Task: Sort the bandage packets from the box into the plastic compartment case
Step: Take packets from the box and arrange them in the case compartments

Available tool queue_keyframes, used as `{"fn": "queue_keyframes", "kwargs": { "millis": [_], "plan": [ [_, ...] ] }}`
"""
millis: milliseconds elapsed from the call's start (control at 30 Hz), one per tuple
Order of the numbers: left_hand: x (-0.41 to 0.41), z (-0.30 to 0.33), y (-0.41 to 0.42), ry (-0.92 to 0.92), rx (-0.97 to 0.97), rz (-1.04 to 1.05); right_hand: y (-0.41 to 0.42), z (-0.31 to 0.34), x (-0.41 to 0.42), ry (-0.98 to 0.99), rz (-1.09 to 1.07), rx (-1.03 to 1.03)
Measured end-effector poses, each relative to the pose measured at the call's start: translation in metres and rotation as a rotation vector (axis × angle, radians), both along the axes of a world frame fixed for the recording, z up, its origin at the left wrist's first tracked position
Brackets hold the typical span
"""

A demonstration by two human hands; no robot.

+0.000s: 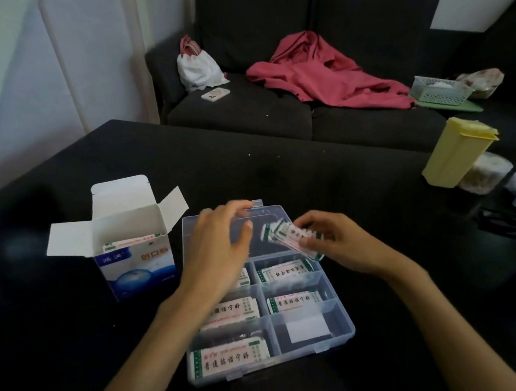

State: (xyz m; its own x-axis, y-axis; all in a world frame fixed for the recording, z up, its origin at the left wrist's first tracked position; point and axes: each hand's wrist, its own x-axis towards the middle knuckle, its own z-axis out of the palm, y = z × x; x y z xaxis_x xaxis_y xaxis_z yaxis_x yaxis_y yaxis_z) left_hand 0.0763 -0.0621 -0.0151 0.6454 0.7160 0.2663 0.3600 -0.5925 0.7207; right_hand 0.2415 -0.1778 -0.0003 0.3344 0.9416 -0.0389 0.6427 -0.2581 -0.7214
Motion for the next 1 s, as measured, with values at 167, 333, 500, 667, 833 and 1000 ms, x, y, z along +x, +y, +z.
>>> {"fn": "queue_keyframes", "kwargs": {
  "millis": [167, 333, 500, 667, 833, 1000],
  "plan": [
    [0.002, -0.006, -0.006, 0.263, 0.108, -0.108, 0.007, -0.015, -0.002, -0.115, 0.087, -0.165],
    [0.0, -0.005, -0.009, 0.344, 0.148, -0.198, 0.009, -0.017, -0.005, -0.156, 0.1, -0.201],
    [0.0, -0.009, -0.007, 0.41, 0.212, -0.19, 0.009, -0.019, -0.006, -0.217, 0.074, -0.16],
    [-0.002, -0.014, -0.003, 0.37, 0.281, -0.245, 0.007, -0.022, 0.001, -0.29, -0.003, -0.135],
    [-0.001, -0.018, -0.001, 0.36, 0.227, -0.305, 0.007, -0.022, -0.002, -0.442, -0.037, -0.157],
    [-0.002, -0.016, -0.002, 0.371, 0.297, -0.198, 0.01, -0.019, -0.008, -0.533, -0.073, -0.183]
  ]
}}
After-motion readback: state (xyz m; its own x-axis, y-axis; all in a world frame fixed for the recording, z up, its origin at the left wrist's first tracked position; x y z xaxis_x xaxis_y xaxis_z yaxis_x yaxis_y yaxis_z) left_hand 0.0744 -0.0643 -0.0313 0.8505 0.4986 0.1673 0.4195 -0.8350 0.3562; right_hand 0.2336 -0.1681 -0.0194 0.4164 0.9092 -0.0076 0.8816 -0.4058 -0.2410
